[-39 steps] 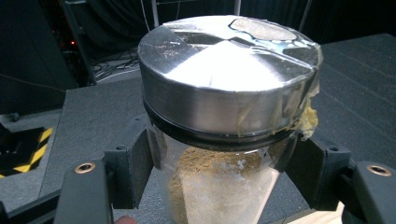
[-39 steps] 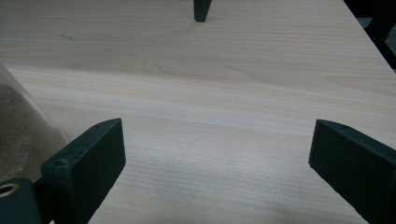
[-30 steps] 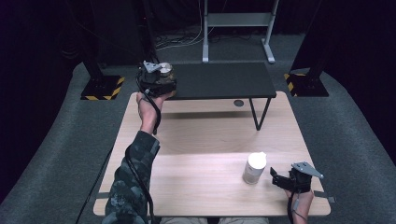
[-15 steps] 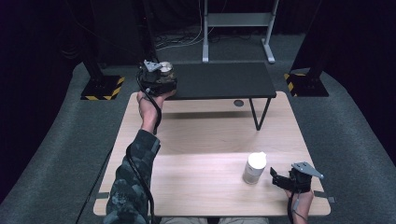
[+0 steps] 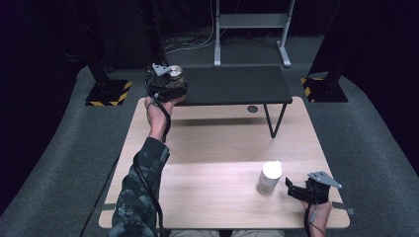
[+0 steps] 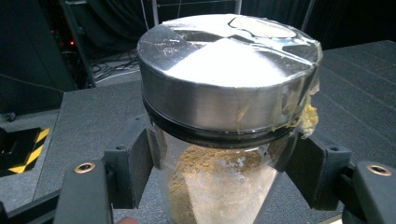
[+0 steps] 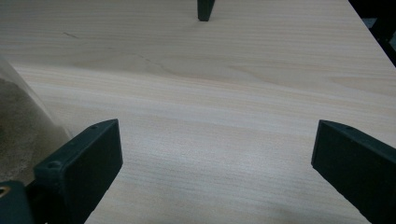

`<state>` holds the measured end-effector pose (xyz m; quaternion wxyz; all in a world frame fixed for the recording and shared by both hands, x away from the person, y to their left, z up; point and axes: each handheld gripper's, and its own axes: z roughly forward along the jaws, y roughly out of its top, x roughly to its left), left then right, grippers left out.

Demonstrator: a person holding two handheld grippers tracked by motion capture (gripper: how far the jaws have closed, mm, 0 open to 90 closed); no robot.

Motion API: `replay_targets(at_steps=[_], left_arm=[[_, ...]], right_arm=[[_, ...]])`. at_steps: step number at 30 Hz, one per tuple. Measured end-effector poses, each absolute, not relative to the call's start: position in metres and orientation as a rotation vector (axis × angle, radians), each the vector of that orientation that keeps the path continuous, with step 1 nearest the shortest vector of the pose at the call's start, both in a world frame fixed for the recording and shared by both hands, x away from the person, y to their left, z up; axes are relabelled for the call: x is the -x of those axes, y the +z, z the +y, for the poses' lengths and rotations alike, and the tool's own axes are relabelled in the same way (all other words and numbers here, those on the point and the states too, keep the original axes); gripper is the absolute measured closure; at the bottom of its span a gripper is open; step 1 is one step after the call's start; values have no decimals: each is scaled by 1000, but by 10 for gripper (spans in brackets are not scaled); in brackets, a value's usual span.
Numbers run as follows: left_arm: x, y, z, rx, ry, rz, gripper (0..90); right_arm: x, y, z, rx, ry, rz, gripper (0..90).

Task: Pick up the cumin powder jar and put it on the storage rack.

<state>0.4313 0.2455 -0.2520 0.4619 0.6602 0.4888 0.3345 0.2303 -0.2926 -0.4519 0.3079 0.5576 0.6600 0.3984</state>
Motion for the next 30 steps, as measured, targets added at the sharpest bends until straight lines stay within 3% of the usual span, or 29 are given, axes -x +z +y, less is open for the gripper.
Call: replay_targets(at_steps=[16, 21, 30], left_arm=[[-430, -253, 245, -1610, 831, 1195, 291], [-423, -244, 247, -1620, 834, 1178, 21], [-397, -248, 247, -1672, 865, 1159, 0]], right_arm=[[-230, -452, -293, -1474, 1054, 1744, 6], [-230, -452, -293, -1476, 1054, 1745, 7], [-230, -452, -292, -1475, 1051, 1741, 7]])
